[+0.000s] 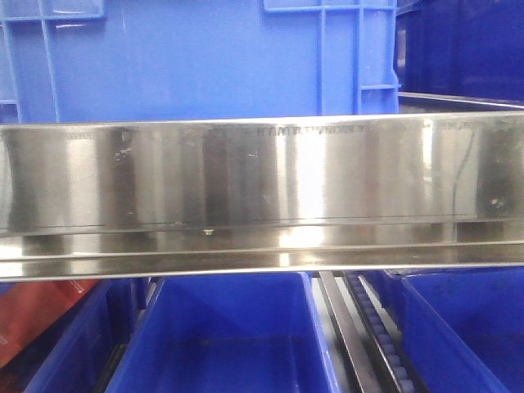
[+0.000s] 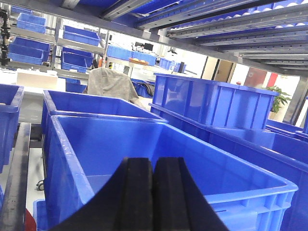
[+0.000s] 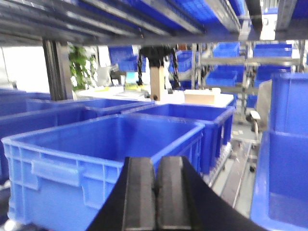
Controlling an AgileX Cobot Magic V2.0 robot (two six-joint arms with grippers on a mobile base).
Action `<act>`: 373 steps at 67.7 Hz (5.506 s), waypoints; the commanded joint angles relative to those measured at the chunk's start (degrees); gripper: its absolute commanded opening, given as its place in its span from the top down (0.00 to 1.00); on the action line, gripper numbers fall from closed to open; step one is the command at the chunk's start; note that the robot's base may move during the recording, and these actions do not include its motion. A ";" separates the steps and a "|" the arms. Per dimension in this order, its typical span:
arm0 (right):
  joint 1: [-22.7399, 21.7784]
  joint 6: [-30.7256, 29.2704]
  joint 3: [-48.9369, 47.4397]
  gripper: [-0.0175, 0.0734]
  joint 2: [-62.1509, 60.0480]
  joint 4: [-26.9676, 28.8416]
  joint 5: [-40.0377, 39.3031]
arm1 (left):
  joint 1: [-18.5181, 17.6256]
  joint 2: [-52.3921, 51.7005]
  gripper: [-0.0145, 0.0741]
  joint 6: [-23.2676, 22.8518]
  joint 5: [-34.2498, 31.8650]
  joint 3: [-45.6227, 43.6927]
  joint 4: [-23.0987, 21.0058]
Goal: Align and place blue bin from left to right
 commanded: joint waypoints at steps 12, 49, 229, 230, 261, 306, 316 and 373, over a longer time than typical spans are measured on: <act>-11.86 -20.29 0.17 0.90 -0.47 7.08 -12.52 | -0.25 -0.17 0.96 0.04 -1.48 -0.14 0.40; -37.26 -20.88 24.52 0.90 -6.32 23.42 -20.78 | -0.25 -0.17 0.96 0.04 -1.48 -0.14 0.40; -36.25 -20.78 47.94 0.90 -17.39 24.43 -24.96 | -0.25 -0.17 0.96 0.04 -1.48 -0.14 0.40; -36.25 -20.78 47.94 0.90 -17.39 24.43 -24.96 | -0.25 -0.17 0.96 0.04 -1.48 -0.14 0.40; -36.25 -20.78 47.94 0.90 -17.39 24.43 -24.96 | 3.36 -1.99 0.96 5.85 -1.01 1.00 0.67; -36.25 -20.78 47.94 0.90 -17.39 24.43 -24.96 | 22.42 -26.18 0.96 22.78 -0.26 27.92 -11.58; -36.25 -20.78 47.94 0.90 -17.39 24.43 -24.96 | 22.42 -30.24 0.96 22.78 -0.18 32.91 -11.58; -36.25 -20.78 47.94 0.90 -17.39 24.43 -24.96 | 19.62 -31.34 0.96 22.78 -6.49 39.86 -9.47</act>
